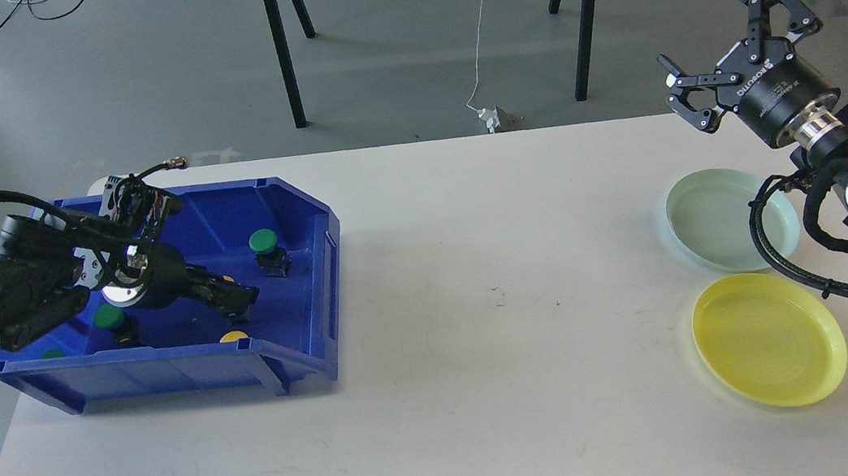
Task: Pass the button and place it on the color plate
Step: 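Close the left gripper on the yellow button and lift it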
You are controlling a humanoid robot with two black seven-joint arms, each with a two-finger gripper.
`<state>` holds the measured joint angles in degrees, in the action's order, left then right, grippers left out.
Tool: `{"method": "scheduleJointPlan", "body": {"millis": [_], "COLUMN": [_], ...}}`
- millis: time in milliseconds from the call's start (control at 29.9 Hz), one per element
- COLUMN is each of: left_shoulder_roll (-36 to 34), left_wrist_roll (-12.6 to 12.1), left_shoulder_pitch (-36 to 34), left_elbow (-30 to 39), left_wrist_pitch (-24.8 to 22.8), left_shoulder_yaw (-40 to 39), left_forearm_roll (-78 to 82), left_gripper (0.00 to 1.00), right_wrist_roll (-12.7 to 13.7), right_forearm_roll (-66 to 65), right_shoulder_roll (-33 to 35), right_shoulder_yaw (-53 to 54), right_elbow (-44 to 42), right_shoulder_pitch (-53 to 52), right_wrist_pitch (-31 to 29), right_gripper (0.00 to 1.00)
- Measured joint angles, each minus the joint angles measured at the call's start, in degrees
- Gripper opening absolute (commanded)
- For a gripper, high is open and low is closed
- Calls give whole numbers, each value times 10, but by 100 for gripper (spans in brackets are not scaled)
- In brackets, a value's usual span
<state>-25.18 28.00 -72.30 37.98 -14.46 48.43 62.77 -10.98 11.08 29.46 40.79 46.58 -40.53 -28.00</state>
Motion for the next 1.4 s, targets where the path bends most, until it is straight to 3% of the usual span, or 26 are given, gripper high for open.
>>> {"method": "scheduleJointPlan", "body": {"millis": [234,634,801,1068,1402], "left_shoulder_roll": [1,21,22,23,9], "left_wrist_roll": [0,0,0,0,0], "left_shoulder_pitch": [4,35,36,36,18], "left_elbow": [-5,-70,-70,-65,-42], "left_wrist_pitch": [-4,-17,-17,-19,-20], "left_shoulder_yaw": [0,-14,-15,-16,-37], "left_forearm_roll": [-1,-1,0,2,3], "left_gripper": [83,57,51,8,6], "right_wrist_roll": [0,0,0,0,-1], "right_forearm_roll": [0,0,0,0,0], "right_shoulder_roll": [0,0,0,0,1], "right_shoulder_yaw": [0,1,1,1,1], "right_elbow": [0,0,0,0,0], "right_shoulder_pitch": [2,7,8,11,12], "right_wrist_pitch": [0,0,0,0,0], "right_gripper": [99,99,99,99,99]}}
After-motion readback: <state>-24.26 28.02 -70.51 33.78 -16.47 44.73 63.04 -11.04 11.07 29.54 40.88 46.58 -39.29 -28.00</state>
